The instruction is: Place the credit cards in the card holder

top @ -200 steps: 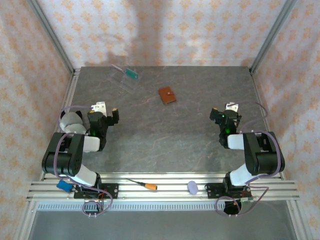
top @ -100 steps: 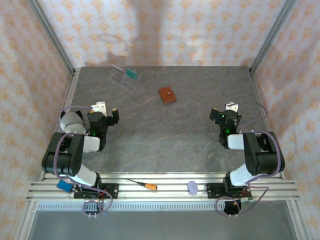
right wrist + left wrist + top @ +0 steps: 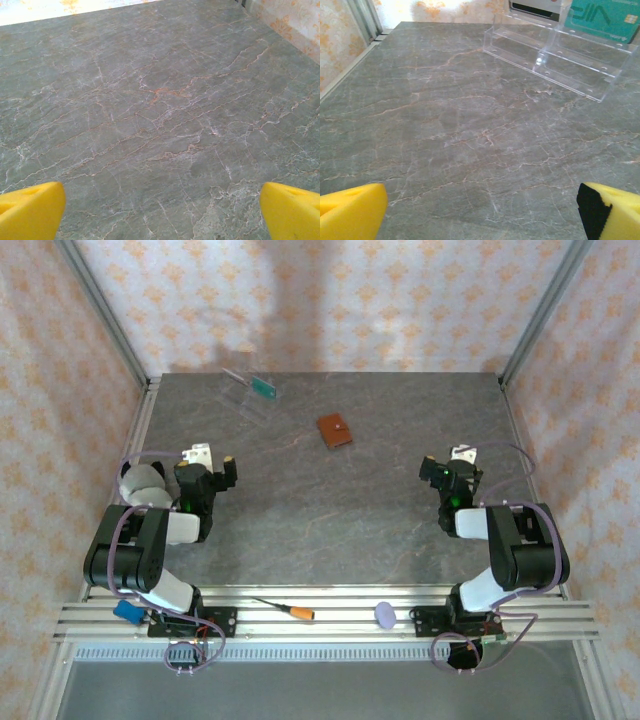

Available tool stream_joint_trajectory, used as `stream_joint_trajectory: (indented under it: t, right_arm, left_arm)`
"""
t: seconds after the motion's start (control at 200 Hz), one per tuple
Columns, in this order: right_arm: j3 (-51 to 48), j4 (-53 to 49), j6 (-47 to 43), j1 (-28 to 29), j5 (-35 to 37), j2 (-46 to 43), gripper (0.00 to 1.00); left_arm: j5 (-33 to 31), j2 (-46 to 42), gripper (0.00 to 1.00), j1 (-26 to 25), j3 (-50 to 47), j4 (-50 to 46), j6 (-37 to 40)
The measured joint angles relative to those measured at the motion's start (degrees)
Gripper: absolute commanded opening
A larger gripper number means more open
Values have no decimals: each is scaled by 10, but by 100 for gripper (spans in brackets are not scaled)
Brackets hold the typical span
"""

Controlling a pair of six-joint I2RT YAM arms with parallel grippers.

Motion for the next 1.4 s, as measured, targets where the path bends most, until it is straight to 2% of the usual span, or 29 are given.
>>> stream_joint_trajectory:
  t: [0.255, 0.36, 0.461, 0.541, 0.646, 0.746, 0.866, 0.991, 1.091, 1.201, 1.277, 1.397]
  right_arm:
    - [-1, 0, 0, 0, 2, -3, 99]
    - [-5, -20, 3, 0, 7, -39, 99]
    - [9, -100, 20, 0, 15, -110, 99]
    - [20, -147, 35, 0, 5, -184, 99]
    - [40, -229, 82, 0, -11, -280, 99]
    - [107, -353, 153, 0, 1, -317, 99]
    - [191, -495, 244, 0, 63, -319, 99]
    - [216, -570, 281, 0, 83, -318, 100]
    - [217, -590, 291, 0, 45, -303, 95]
    - [218, -590, 299, 7, -12, -264, 93]
    - [221, -589, 298, 33, -36, -228, 92]
    - [235, -584, 292, 86, -76, -180, 91]
  left_arm:
    - [-14, 0, 100, 0, 0, 0, 0]
    - [-14, 0, 100, 0, 0, -2, 0]
    - [-13, -17, 100, -4, 2, -25, 6]
    - [-31, -67, 100, -25, 3, -67, 10]
    - [-35, -151, 99, -53, 24, -155, 9]
    - [-35, -223, 99, -73, 69, -263, -3]
    - [-21, -293, 99, -77, 114, -366, -31]
    - [22, -335, 99, -77, 158, -447, -64]
    - [51, -346, 99, -77, 187, -489, -97]
    - [28, -345, 99, -77, 207, -545, -173]
    - [21, -343, 99, -64, 207, -575, -223]
    - [48, -334, 99, -37, 202, -591, -279]
